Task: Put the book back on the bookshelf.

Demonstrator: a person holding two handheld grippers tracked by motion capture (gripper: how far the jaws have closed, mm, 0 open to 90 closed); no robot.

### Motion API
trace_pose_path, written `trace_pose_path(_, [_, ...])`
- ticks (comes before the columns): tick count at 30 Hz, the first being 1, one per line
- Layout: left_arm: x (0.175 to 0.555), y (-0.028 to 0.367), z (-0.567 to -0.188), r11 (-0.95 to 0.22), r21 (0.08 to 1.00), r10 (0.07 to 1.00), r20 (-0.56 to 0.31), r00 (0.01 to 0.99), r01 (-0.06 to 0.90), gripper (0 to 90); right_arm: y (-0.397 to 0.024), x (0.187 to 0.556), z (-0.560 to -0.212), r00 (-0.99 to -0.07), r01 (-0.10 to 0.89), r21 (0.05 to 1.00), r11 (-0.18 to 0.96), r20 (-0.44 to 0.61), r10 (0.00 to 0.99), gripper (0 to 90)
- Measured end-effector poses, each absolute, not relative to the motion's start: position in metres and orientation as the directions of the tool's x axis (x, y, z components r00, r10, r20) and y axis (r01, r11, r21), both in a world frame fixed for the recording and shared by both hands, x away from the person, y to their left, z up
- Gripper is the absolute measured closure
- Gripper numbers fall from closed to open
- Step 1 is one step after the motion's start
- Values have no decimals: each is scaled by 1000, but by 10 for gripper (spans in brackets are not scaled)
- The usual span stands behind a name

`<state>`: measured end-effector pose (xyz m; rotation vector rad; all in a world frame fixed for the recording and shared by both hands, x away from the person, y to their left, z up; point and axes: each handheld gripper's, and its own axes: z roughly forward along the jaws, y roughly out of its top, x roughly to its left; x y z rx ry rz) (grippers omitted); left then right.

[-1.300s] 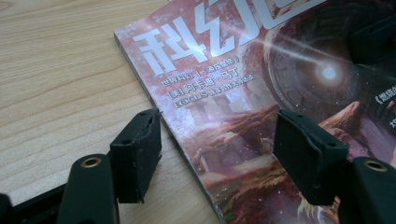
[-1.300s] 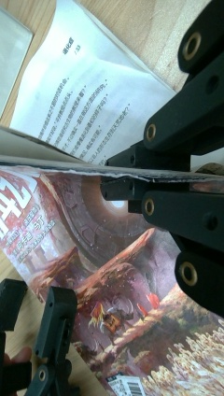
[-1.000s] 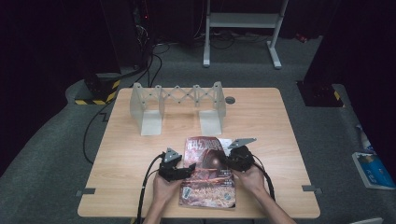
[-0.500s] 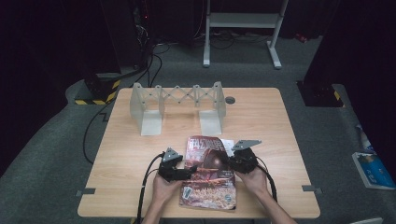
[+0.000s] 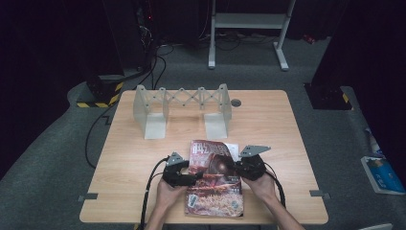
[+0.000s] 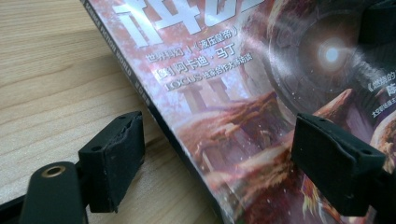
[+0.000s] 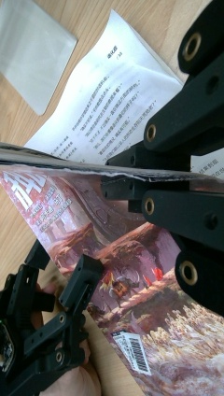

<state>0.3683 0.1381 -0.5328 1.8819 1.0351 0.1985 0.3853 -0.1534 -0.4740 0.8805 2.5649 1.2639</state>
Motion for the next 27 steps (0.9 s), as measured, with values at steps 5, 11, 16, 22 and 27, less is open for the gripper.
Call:
trace_pose_path(5, [368, 137, -533, -200, 797, 723, -272, 635, 569, 206, -152, 384, -474, -825, 430, 766, 478, 118, 552, 885])
trace_pose_path(11, [368, 139, -533, -200, 788, 720, -285, 633, 582, 244, -153, 387, -478, -826, 437, 766, 472, 135, 547, 884])
trace_pose_path(16, [368, 140, -533, -199, 788, 721, -285, 631, 583, 282, -158, 392, -486, -815, 469, 757, 456, 171, 554, 881])
trace_pose_path(22, [368, 140, -532, -205, 787, 727, -275, 629, 581, 354, -159, 396, -496, -804, 490, 732, 474, 170, 570, 881])
trace_pose_path(27, [368, 140, -533, -203, 787, 723, -281, 631, 583, 375, -159, 396, -499, -802, 494, 731, 471, 175, 571, 882])
